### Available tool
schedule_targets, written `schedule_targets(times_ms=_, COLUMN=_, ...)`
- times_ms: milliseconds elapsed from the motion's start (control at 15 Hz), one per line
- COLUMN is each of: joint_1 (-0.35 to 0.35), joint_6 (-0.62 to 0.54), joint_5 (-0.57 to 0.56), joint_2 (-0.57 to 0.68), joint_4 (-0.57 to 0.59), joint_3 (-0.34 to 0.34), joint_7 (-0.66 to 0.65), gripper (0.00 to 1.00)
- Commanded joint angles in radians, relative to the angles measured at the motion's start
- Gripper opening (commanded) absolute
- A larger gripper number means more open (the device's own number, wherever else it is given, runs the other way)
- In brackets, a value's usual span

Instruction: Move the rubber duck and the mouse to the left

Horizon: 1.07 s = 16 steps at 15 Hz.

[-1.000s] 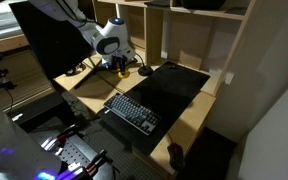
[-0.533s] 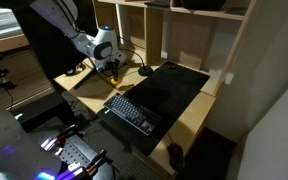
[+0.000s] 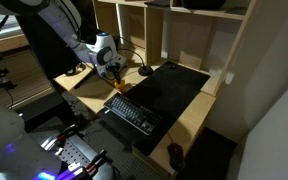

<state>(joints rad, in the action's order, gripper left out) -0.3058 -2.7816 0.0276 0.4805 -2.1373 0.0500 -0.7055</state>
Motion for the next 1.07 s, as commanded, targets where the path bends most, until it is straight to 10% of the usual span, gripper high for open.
schedule_targets(times_ms=0, joint_1=-0.056, joint_6=-0.036, joint_5=-0.044, joint_2=0.013, joint_4=0.007, joint_3=0.057, joint_7=-0.060, gripper=0.54)
schedule_targets(times_ms=467, joint_1=-0.013, joint_6=0.003, joint_5=0.002, joint_2=-0.141, joint_4=-0.046, joint_3=0.035, joint_7=-0.098, gripper=0.99)
schedule_targets(times_ms=1000, joint_1=0.232, joint_6=0.081, joint_5=0.091, joint_2=-0.358, joint_4=-0.111, joint_3=0.128, joint_7=-0.155, gripper=1.00)
